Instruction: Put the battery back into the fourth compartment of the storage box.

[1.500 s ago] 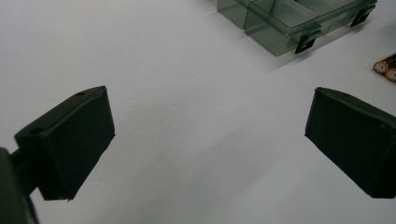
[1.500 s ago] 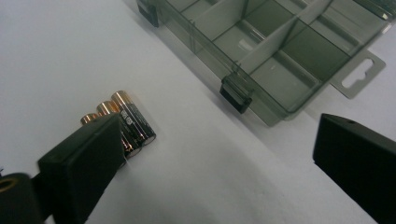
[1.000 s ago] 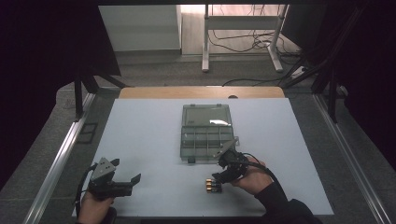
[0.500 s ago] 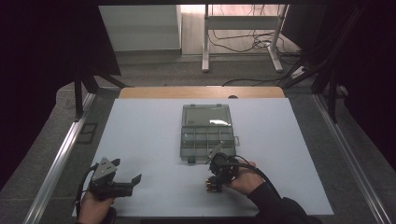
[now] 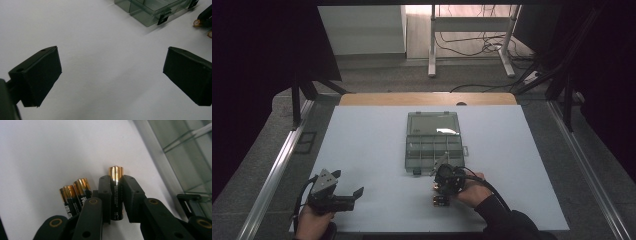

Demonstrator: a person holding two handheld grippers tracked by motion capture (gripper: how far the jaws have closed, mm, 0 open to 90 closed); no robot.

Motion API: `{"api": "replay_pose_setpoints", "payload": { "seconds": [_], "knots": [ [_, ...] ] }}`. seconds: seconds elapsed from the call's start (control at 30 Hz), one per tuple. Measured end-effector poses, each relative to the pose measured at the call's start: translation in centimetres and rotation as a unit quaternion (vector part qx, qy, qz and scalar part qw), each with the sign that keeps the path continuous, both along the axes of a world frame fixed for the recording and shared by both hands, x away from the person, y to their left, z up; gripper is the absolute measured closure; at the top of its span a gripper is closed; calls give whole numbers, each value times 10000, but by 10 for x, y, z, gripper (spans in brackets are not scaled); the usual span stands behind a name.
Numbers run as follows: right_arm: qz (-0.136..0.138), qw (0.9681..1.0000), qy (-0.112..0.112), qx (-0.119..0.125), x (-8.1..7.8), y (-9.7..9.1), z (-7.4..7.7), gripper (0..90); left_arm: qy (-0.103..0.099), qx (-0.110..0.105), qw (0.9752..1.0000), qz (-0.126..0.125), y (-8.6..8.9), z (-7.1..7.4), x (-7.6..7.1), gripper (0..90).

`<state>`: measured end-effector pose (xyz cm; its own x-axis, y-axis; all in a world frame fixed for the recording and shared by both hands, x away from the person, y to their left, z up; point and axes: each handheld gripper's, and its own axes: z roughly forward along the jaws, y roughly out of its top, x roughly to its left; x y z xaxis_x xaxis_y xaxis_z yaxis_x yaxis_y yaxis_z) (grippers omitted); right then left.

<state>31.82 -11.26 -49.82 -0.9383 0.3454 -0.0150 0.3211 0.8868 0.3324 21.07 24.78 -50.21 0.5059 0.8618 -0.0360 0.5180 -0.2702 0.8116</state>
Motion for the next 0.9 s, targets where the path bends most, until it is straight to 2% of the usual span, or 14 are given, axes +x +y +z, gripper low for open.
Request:
{"api": "replay_pose_setpoints", "payload": {
  "seconds": [0.43, 0.9],
  "knots": [
    [-290, 9979, -57, 584, 7, -16, 20, 765, 16, -6, 10000, 3, 0, 0, 0, 24],
    [-594, 9939, -188, 912, 22, -29, 38, 764, 29, -14, 10000, 15, 0, 0, 1, 25]
  ]
}}
